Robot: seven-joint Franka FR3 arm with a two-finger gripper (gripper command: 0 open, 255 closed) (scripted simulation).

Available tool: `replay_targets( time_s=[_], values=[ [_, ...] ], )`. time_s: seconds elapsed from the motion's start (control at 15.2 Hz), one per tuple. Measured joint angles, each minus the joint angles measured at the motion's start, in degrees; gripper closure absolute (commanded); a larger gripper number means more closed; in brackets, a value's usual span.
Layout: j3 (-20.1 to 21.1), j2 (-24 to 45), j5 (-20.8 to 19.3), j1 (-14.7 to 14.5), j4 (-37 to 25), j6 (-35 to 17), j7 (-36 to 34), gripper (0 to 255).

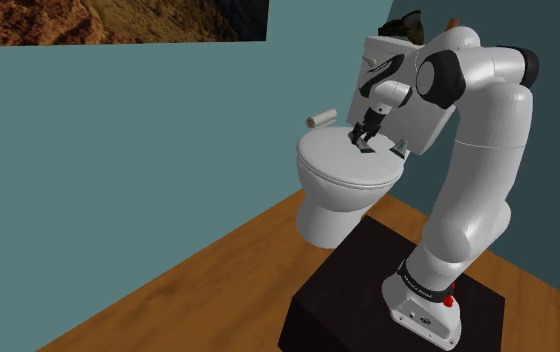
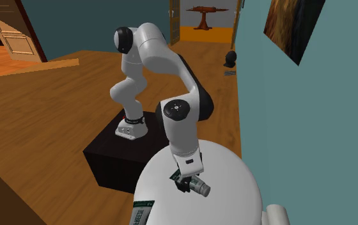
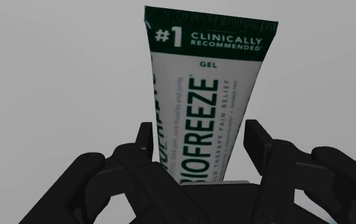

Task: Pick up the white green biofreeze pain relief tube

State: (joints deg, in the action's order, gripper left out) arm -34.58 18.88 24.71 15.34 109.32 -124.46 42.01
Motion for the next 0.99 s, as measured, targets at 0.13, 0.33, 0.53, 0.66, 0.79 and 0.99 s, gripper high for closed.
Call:
replay_targets(
  time_s=[0.13,0.33,0.53,0.66,0.79,0.99],
  values=[
    [-0.21,-0.50,-0.59,-0.19,-0.62,1.00,-0.61,255],
    [-0.70,-1.82,-1.75,-0.48,-1.20,2.57,-1.44,255],
    [-1.08,-2.90,-2.80,-0.75,-2.17,4.30,-2.35,255],
    [-1.34,-3.58,-3.47,-0.85,-2.97,5.59,-2.88,255],
    [-1.48,-4.05,-4.00,-0.98,-3.97,6.88,-3.49,255],
    [-1.71,-4.76,-4.72,-1.10,-5.11,8.50,-4.19,255]
  ],
)
